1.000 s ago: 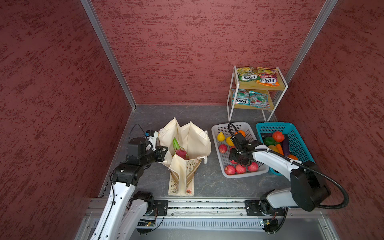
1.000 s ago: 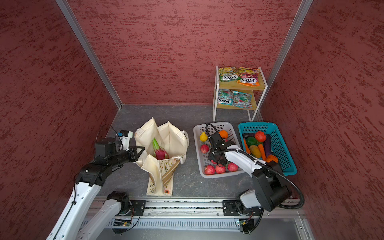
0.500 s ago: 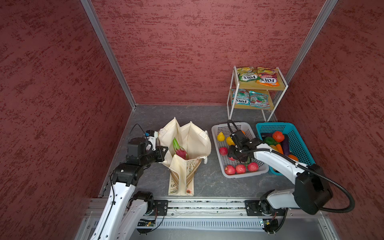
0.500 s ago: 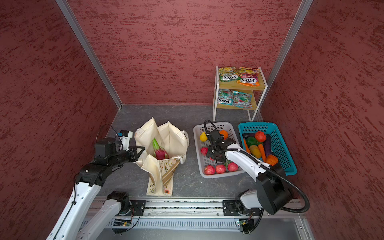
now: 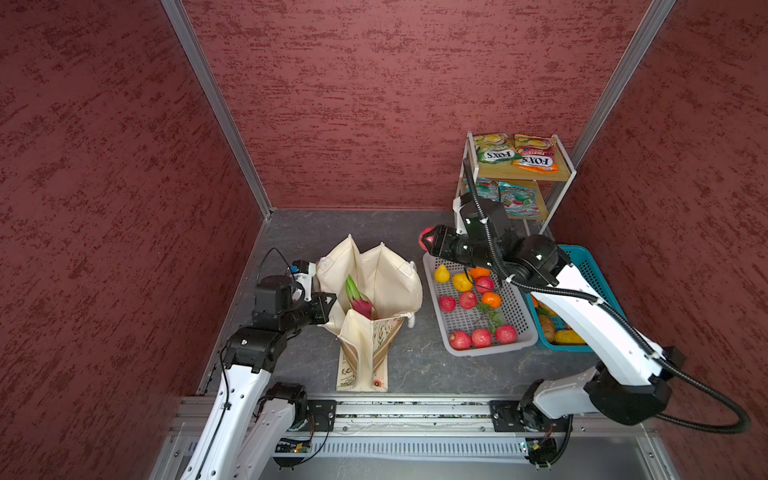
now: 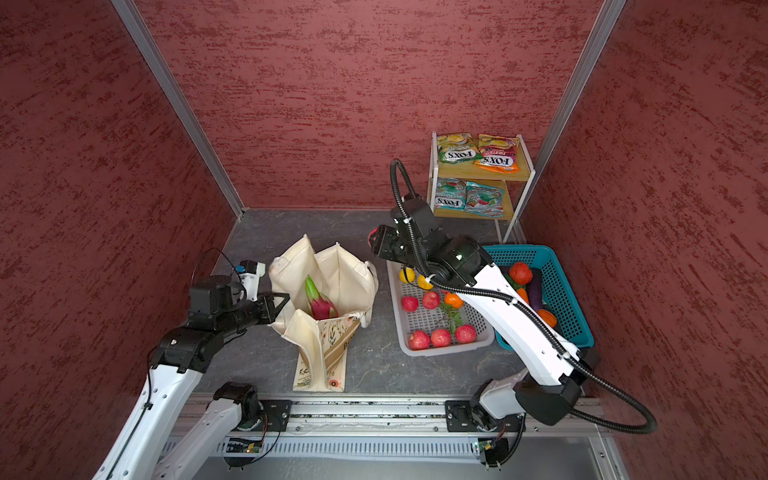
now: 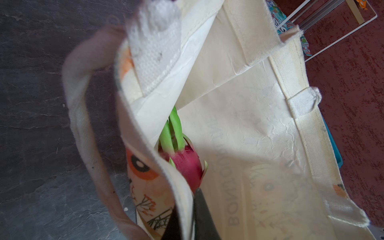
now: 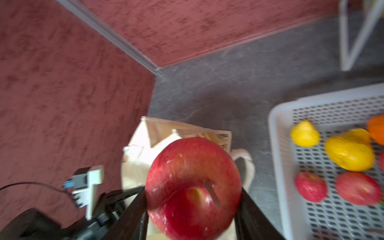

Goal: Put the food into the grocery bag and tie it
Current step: 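Lift the red apple with the right gripper toward the bag, then lower the red apple into the bag and open the right gripper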

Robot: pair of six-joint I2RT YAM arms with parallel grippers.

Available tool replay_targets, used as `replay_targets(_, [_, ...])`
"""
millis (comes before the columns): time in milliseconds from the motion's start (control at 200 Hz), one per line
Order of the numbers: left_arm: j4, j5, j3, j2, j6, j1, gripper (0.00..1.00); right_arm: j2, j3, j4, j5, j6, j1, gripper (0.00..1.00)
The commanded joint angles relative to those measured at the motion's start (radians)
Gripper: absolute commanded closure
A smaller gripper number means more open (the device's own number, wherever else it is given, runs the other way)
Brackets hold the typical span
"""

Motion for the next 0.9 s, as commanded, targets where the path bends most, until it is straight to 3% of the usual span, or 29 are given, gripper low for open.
replay_targets(0, [0.001, 0.008, -0.013, -0.009, 0.001, 0.005, 0.89, 0.15, 0.124, -0.093, 0.023, -0.046, 0.079, 0.46])
replay_targets(326, [0.002, 0.009, -0.014, -0.012, 0.001, 0.005, 0.89, 0.581, 0.466, -0.367, 0.056, -0.12, 0.23, 0.42])
replay_targets(631, [0.001, 0.007, -0.014, -0.017, 0.001, 0.005, 0.89, 0.645, 0.409, -0.331, 0.044, -0.124, 0.233, 0.37])
replay_targets(772, [0.001, 0.007, -0.013, -0.016, 0.001, 0.005, 0.89, 0.653, 0.402, -0.34, 0.06, -0.122, 0.233, 0.25])
replay_targets(817, [0.002, 0.008, -0.014, -0.016, 0.001, 0.006, 0.89, 0.651, 0.403, -0.344, 0.066, -0.121, 0.233, 0.02])
replay_targets(897, [0.003, 0.005, -0.014, -0.015, 0.001, 0.005, 0.89, 0.636, 0.41, -0.353, 0.084, -0.116, 0.233, 0.01])
